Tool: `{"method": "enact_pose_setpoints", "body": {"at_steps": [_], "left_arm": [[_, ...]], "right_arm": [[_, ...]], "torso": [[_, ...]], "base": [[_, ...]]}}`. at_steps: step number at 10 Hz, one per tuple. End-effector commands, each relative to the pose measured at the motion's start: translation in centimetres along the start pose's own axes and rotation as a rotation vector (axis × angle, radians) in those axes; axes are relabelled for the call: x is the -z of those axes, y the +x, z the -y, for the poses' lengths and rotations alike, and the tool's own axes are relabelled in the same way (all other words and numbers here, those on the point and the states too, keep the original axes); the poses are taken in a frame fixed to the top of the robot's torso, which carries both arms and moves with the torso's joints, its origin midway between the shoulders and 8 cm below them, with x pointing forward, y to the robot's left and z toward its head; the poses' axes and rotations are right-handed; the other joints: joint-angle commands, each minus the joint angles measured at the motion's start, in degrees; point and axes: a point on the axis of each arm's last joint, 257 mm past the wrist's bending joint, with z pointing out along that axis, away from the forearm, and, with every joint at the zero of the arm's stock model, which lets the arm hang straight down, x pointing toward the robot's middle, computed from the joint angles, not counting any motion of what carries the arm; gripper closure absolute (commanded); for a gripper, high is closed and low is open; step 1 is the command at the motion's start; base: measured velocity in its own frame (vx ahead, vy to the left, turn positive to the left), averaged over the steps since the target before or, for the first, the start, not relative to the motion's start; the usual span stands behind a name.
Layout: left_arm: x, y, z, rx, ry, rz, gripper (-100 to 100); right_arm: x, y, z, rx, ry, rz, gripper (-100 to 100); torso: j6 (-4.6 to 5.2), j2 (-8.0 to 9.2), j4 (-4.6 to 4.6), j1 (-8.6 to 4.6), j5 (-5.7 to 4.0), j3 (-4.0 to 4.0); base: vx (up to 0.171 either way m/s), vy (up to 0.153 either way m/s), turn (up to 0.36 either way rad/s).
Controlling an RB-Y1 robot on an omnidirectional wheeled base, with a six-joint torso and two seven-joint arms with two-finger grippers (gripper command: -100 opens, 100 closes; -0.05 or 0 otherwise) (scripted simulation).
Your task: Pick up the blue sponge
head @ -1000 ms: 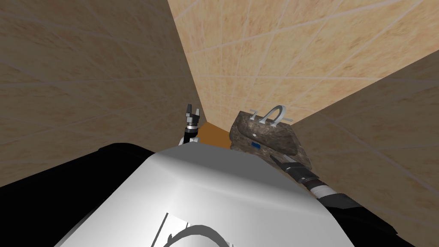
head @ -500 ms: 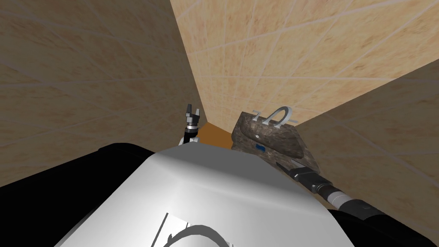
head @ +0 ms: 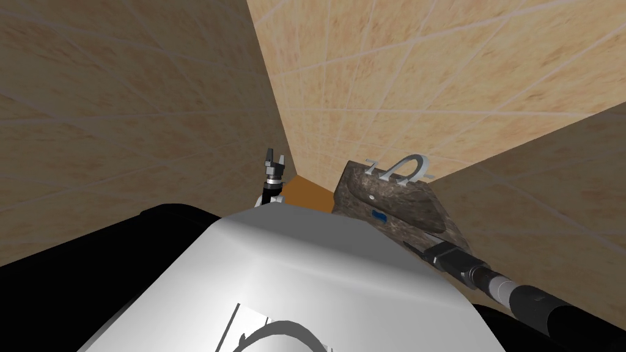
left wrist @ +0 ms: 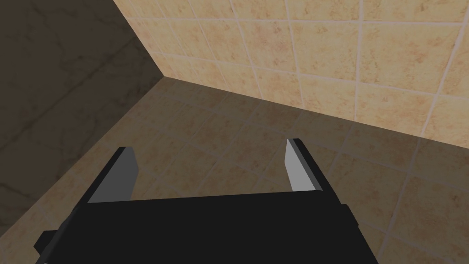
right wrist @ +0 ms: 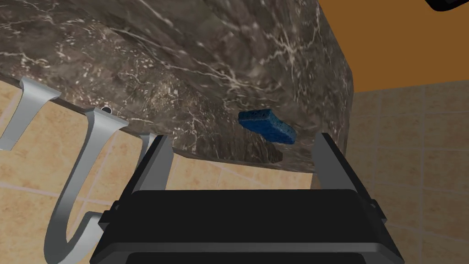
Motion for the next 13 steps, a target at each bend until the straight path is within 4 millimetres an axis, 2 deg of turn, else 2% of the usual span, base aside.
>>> {"method": "enact_pose_setpoints", "body": {"at_steps": [1,2,3,7,8,13], "left_arm": [[0.0,0.0,0.0,0.0,0.0,0.0,0],[0.0,0.0,0.0,0.0,0.0,0.0,0],[0.0,0.0,0.0,0.0,0.0,0.0,0],[0.0,0.0,0.0,0.0,0.0,0.0,0],[0.0,0.0,0.0,0.0,0.0,0.0,0],[0.0,0.0,0.0,0.0,0.0,0.0,0]], "right_arm": [[0.3,1.0,0.3,0.071,-0.025,-0.063,-100],[0.5,1.9,0.5,0.119,-0.043,-0.109,-100],[0.4,1.8,0.5,0.127,-0.05,-0.109,-100],[1.0,4.8,0.8,0.3,-0.151,-0.263,-100],[0.8,4.7,0.8,0.305,-0.155,-0.263,-100],[1.2,7.7,0.4,0.466,-0.294,-0.397,-100]], "torso": [[0.0,0.0,0.0,0.0,0.0,0.0],[-0.01,-0.04,-0.01,-0.07,-0.02,-0.02],[-0.01,-0.05,-0.01,0.0,-0.01,-0.03],[0.0,-0.12,-0.03,-0.02,-0.01,-0.07],[-0.01,-0.19,-0.04,0.02,-0.01,-0.11],[0.0,-0.11,-0.03,-0.01,-0.02,-0.07]], "base": [[0.067,0.05,0.015],[0.068,0.08,0.034],[0.048,0.064,0.005],[0.079,0.072,0.032],[0.064,0.06,0.01],[0.074,0.064,0.035]]}}
